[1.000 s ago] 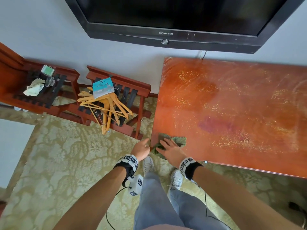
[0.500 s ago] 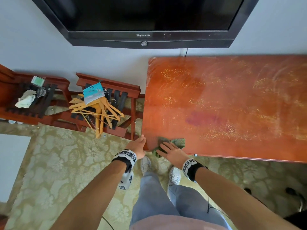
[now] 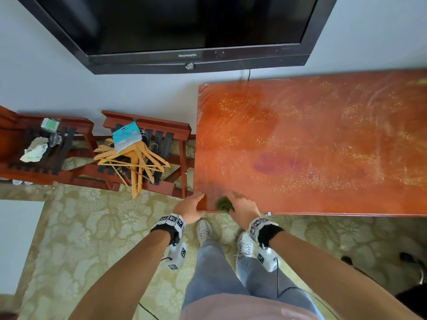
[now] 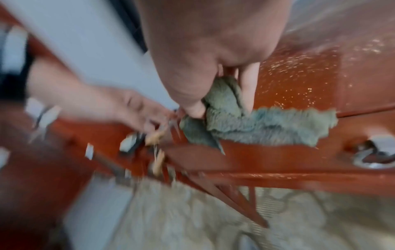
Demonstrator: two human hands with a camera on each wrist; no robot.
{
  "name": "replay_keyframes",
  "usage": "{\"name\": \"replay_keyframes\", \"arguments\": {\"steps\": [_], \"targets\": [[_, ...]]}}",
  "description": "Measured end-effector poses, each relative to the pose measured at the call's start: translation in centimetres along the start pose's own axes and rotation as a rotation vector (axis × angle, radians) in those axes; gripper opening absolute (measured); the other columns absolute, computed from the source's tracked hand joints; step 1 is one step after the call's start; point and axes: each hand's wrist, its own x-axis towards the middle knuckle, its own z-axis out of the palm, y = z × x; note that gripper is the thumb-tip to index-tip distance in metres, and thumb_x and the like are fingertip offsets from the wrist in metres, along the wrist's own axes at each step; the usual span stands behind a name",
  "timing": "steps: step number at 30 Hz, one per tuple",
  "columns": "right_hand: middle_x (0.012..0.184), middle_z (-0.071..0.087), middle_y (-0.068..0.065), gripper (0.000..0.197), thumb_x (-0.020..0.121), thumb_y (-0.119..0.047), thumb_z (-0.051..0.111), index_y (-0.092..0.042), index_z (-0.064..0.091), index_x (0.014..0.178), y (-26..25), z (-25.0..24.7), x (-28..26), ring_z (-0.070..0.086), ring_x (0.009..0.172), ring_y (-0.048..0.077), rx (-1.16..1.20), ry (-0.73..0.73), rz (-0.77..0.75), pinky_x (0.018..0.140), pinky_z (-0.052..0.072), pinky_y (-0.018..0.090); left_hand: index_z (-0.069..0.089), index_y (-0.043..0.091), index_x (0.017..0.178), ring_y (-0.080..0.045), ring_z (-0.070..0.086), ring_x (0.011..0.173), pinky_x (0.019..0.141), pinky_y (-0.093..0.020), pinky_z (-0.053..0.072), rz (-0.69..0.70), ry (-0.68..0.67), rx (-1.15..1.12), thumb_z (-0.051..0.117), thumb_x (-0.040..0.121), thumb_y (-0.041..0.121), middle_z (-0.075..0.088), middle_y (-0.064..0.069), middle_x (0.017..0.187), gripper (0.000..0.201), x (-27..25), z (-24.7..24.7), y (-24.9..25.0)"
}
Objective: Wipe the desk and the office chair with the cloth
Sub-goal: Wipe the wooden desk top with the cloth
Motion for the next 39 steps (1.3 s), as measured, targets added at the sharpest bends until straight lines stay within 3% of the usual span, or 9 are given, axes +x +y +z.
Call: {"name": "replay_keyframes", "arguments": {"steps": [2, 4, 6, 11, 16, 22, 26, 34, 39], "targets": [[0.108, 0.066, -0.006, 0.046, 0.092, -0.006, 0.067, -0.021, 0.052, 0.134, 0.0, -1.4, 0.9, 0.070, 0.095, 0.011, 0.417, 0.019, 0.201, 0.071, 0.057, 0.017, 0.040, 0.024, 0.157, -0.012, 0.047, 0.140, 0.117, -0.035, 0.041, 0.076, 0.115, -0.136, 0.067, 0.098, 0.037, 0.044, 0.006, 0.159, 0.066, -0.8, 0.4, 0.9], [0.112, 0.071, 0.000, 0.041, 0.089, -0.011, 0.077, -0.015, 0.059, 0.126, 0.2, -2.9, 1.7, 0.073, 0.095, 0.015, 0.694, 0.066, 0.315, 0.076, 0.062, 0.025, 0.049, 0.028, 0.149, -0.006, 0.056, 0.125, 0.108, -0.036, 0.048, 0.117, 0.208, -0.218, 0.070, 0.096, 0.040, 0.059, 0.012, 0.141, 0.059, -1.7, 0.5, 2.3], [0.112, 0.072, 0.003, 0.038, 0.087, -0.016, 0.081, -0.015, 0.060, 0.120, 0.0, -4.3, 2.2, 0.075, 0.092, 0.018, 0.848, 0.108, 0.369, 0.077, 0.065, 0.036, 0.046, 0.033, 0.151, -0.005, 0.056, 0.123, 0.105, -0.031, 0.049, 0.146, 0.257, -0.267, 0.073, 0.093, 0.045, 0.057, 0.018, 0.137, 0.066, -2.4, 0.2, 3.8], [0.108, 0.072, 0.009, 0.035, 0.087, -0.016, 0.082, -0.015, 0.059, 0.113, -1.4, -6.2, 2.5, 0.075, 0.093, 0.025, 1.092, 0.091, 0.421, 0.079, 0.065, 0.045, 0.029, 0.030, 0.161, -0.008, 0.031, 0.149, 0.122, -0.036, 0.030, 0.205, 0.319, -0.183, 0.079, 0.084, 0.054, 0.033, 0.011, 0.164, 0.095, -1.9, -1.0, 6.2], [0.119, 0.070, 0.020, 0.046, 0.085, -0.013, 0.083, -0.007, 0.061, 0.125, -2.0, -5.9, 2.0, 0.071, 0.107, 0.035, 1.411, 0.002, 0.466, 0.086, 0.062, 0.053, 0.046, 0.022, 0.152, -0.014, 0.041, 0.142, 0.117, -0.037, 0.038, 0.256, 0.429, -0.082, 0.081, 0.083, 0.046, 0.050, 0.005, 0.152, 0.081, -0.9, -2.0, 7.0], [0.128, 0.067, 0.019, 0.052, 0.084, -0.024, 0.084, -0.004, 0.063, 0.128, -0.6, -6.0, 0.0, 0.067, 0.118, 0.034, 1.440, -0.166, 0.382, 0.093, 0.060, 0.050, 0.074, 0.022, 0.118, -0.013, 0.059, 0.103, 0.089, -0.040, 0.051, 0.330, 0.498, -0.068, 0.083, 0.084, 0.030, 0.071, 0.010, 0.110, 0.036, -0.7, -2.0, 6.2], [0.131, 0.067, 0.017, 0.058, 0.078, -0.021, 0.087, 0.000, 0.061, 0.126, 0.3, -6.2, -0.8, 0.067, 0.121, 0.031, 1.386, -0.264, 0.282, 0.105, 0.054, 0.046, 0.073, 0.027, 0.114, -0.003, 0.060, 0.102, 0.092, -0.036, 0.053, 0.278, 0.458, -0.256, 0.082, 0.084, 0.023, 0.069, 0.017, 0.108, 0.031, -0.4, -1.0, 5.3], [0.120, 0.072, 0.020, 0.041, 0.077, 0.005, 0.084, -0.008, 0.057, 0.104, -0.4, -5.8, -1.7, 0.072, 0.108, 0.039, 1.296, -0.232, 0.204, 0.092, 0.059, 0.052, 0.054, 0.026, 0.139, -0.007, 0.055, 0.126, 0.105, -0.033, 0.050, 0.170, 0.483, -0.279, 0.086, 0.079, 0.035, 0.057, 0.012, 0.136, 0.068, 0.0, 0.4, 5.0], [0.119, 0.071, 0.001, 0.057, 0.084, -0.007, 0.080, -0.022, 0.056, 0.133, 0.5, -7.4, -1.5, 0.072, 0.092, 0.014, 0.668, 0.062, 0.266, 0.077, 0.062, 0.024, 0.026, 0.021, 0.160, -0.020, 0.038, 0.148, 0.120, -0.041, 0.037, 0.102, 0.274, -0.018, 0.087, 0.077, 0.048, 0.031, 0.000, 0.165, 0.106, 1.3, 0.7, 3.6]]}}
